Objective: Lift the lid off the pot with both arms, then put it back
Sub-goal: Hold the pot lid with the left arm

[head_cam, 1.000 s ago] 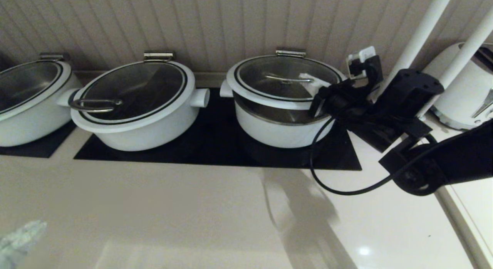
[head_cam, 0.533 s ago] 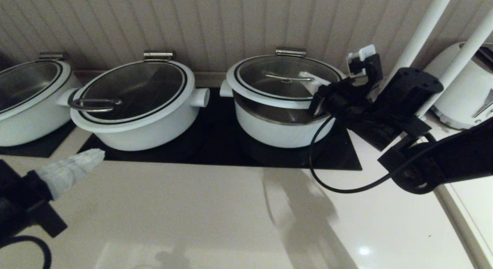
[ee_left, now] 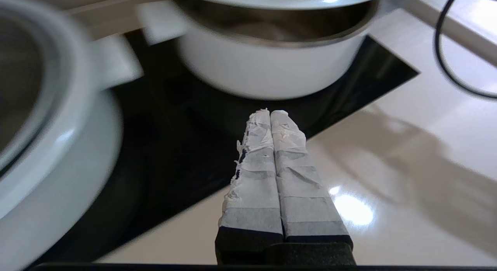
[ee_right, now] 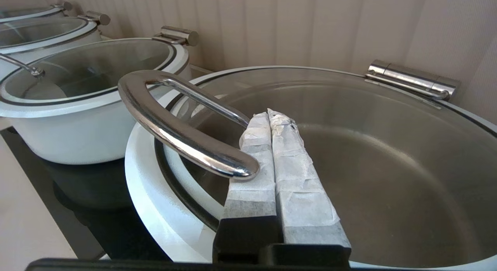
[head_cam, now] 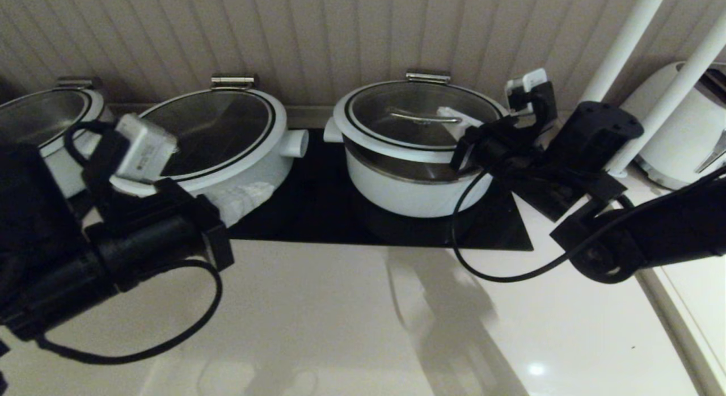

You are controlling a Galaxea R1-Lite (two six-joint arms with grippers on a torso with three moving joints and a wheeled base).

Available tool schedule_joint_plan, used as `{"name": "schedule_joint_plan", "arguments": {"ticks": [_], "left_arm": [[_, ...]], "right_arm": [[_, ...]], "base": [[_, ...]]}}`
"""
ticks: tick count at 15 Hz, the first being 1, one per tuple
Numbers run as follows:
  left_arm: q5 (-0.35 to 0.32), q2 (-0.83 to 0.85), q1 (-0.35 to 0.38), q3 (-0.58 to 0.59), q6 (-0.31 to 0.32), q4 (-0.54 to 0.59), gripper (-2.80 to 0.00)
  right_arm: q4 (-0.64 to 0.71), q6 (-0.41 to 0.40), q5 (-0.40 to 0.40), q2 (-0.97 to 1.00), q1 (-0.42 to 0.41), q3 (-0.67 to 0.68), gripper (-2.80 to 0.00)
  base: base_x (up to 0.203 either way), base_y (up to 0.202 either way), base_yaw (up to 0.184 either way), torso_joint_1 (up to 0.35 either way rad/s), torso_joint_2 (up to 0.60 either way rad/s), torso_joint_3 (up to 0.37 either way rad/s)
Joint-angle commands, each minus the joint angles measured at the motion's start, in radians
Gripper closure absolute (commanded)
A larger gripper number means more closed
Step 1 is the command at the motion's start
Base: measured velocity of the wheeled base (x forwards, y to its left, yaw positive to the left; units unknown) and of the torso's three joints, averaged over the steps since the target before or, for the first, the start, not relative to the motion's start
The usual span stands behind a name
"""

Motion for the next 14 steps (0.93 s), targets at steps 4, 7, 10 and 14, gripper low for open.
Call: {"name": "schedule_joint_plan", "arguments": {"ticks": [4, 7, 10, 14], "left_arm": [[0.103, 0.278, -0.165, -0.126, -0.008, -0.073, 0.00], [0.160, 0.396, -0.248, -0.169, -0.012, -0.178, 0.00], [0.190, 0.465, -0.268, -0.241, -0.012, -0.195, 0.00], [0.227, 0.531, -0.271, -0.336, -0.003, -0.196, 0.00]], "right_arm": [[-0.004, 0.001, 0.000, 0.017, 0.000, -0.016, 0.00], [-0.005, 0.002, 0.000, 0.020, 0.000, -0.019, 0.00], [-0.005, 0.004, 0.000, 0.021, -0.002, -0.019, 0.00], [-0.007, 0.004, 0.000, 0.026, -0.002, -0.022, 0.00]], "base": [[0.000, 0.000, 0.000, 0.000, 0.00, 0.000], [0.000, 0.000, 0.000, 0.000, 0.00, 0.000], [0.000, 0.000, 0.000, 0.000, 0.00, 0.000], [0.000, 0.000, 0.000, 0.000, 0.00, 0.000]]}}
